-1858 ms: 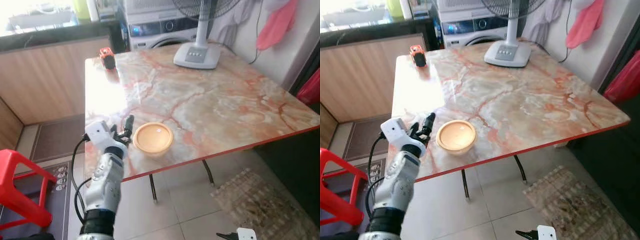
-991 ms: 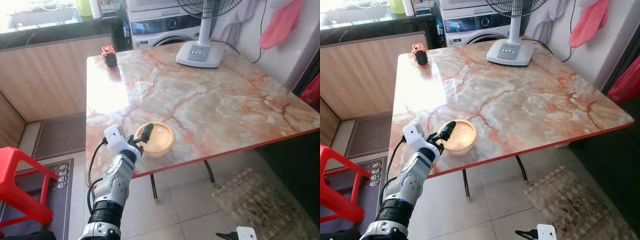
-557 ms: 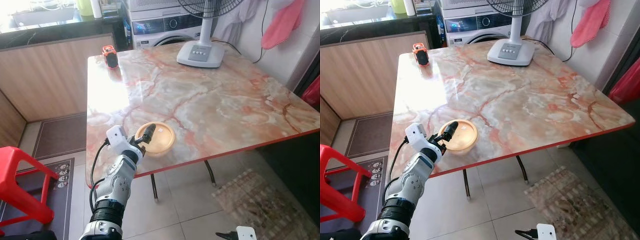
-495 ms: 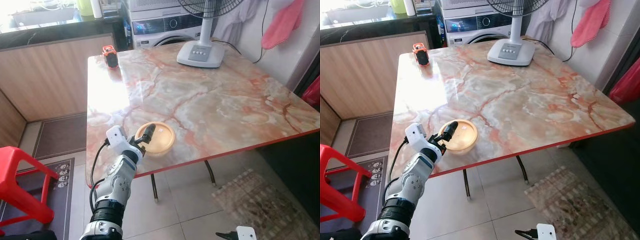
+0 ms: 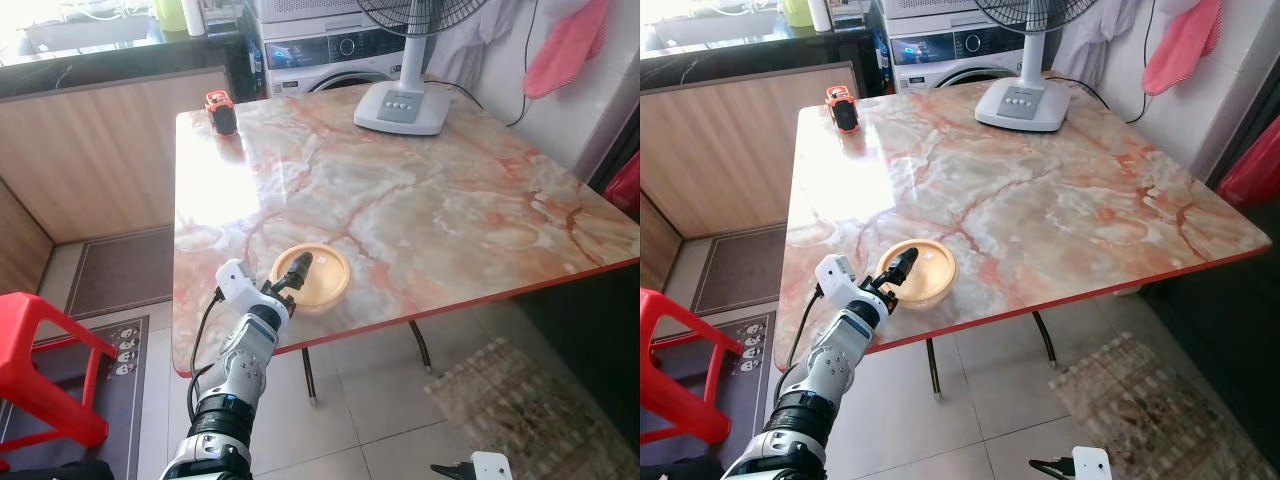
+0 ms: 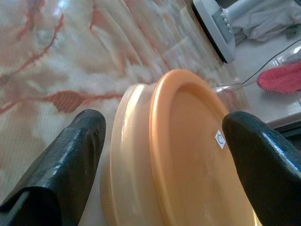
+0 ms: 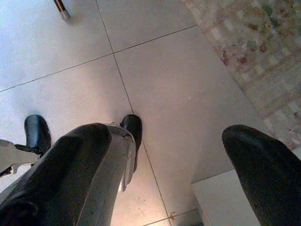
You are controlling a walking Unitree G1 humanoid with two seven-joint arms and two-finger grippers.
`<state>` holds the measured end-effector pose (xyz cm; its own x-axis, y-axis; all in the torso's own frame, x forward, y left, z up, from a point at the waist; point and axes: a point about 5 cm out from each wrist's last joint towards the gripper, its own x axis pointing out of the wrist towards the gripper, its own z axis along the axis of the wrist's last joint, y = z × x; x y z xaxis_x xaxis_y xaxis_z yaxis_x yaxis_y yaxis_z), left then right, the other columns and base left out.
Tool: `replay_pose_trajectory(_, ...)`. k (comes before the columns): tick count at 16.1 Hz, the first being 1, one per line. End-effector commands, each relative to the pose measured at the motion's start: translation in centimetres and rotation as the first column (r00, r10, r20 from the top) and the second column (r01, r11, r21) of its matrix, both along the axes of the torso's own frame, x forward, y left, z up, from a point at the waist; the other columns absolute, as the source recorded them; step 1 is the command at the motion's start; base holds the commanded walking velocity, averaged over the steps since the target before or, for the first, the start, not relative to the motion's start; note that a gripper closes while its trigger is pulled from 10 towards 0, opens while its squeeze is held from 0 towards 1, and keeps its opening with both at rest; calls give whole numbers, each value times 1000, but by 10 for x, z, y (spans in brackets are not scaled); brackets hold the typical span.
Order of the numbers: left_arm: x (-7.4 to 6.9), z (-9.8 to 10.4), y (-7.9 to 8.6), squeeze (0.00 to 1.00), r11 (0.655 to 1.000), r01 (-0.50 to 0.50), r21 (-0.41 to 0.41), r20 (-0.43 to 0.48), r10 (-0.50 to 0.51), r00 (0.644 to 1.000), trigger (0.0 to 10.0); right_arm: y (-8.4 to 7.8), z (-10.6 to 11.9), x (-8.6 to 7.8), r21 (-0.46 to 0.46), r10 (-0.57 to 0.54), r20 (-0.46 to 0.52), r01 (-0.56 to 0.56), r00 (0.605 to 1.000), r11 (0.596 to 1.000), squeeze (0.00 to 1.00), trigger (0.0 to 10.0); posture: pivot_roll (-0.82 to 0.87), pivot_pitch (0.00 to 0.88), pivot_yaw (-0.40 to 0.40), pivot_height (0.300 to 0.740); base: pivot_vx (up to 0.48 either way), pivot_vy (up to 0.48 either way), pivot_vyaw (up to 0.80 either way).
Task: Restocking fridge
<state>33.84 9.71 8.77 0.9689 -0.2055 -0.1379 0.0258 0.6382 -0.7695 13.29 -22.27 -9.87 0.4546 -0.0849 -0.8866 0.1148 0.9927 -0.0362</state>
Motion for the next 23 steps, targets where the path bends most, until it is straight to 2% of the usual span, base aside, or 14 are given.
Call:
replay_pose_trajectory(1,3,3,-1,0,1000,-2,-4,9,2,1000,10000,2,0,1,0,10,2,-10,1000,1000,0,10000,-49,0,43,740,0,0,0)
replay_pose_trajectory(2,4,3,-1,0,1000,-2,-1,13,2,1000,4784,1,0,1,-2,11,1,-11,1000,1000,0,10000,-48,0,41,740,0,0,0)
replay_pose_trajectory(3,5,4,-1,0,1000,-3,-2,14,3,1000,588,1,0,1,-3,13,0,-13,1000,1000,0,10000,-48,0,41,740,0,0,0)
replay_pose_trajectory(4,6,3,0,0,1000,-4,2,10,4,1000,0,1,0,1,-6,20,-2,-20,1000,1000,0,10000,-48,0,41,740,0,0,0)
replay_pose_trajectory(15,10,6,1,0,1000,-28,5,35,28,999,0,-1,1,2,-20,44,-8,-44,999,999,0,10000,-51,0,30,740,0,0,0)
replay_pose_trajectory(23,12,16,4,0,997,-54,-54,107,60,993,0,-1,1,2,-21,51,-10,-51,999,998,0,10000,-52,0,29,740,0,0,0)
